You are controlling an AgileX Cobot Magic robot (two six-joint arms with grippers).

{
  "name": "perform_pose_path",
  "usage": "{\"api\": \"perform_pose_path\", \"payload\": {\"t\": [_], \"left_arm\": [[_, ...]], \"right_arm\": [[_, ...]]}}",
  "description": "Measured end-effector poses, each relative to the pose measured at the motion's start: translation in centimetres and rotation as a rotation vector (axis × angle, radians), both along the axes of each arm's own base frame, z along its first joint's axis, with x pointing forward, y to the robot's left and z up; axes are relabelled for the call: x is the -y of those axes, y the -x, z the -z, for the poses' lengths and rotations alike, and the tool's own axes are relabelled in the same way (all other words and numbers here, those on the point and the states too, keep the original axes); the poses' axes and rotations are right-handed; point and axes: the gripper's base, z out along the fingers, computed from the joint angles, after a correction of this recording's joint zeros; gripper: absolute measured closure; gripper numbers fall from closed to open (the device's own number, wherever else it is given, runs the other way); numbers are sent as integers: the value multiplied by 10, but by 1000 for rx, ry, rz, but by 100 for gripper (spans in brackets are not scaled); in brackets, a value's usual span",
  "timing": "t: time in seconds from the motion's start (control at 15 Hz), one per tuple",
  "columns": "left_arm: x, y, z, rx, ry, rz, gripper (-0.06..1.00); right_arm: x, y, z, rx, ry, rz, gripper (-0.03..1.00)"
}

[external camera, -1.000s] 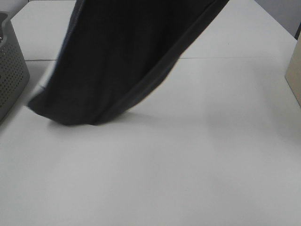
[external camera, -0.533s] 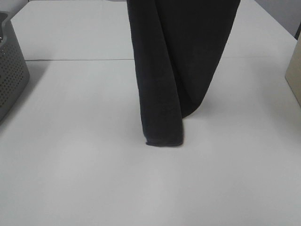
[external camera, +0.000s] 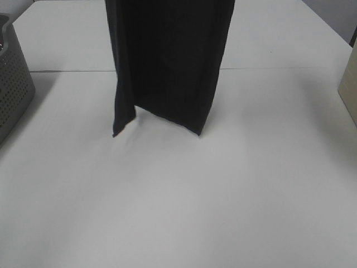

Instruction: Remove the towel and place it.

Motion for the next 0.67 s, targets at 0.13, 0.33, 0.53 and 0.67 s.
{"api": "perform_pose_path", "payload": {"t": [0.13, 0.33, 0.53, 0.67], "left_arm": [[-9, -7, 2, 11, 2, -19, 94], [-30, -23, 8, 9, 28, -64, 94], [-46, -40, 18, 13, 96, -76, 94], [-59, -55, 21, 32, 160, -85, 94]], "right_arm": [[-7, -10, -4, 35, -28, -20, 96], [-23, -22, -3, 154, -67, -124, 96], [-36, -35, 7, 210, -79, -188, 96], [-43, -49, 11, 227, -86, -198, 96]]}}
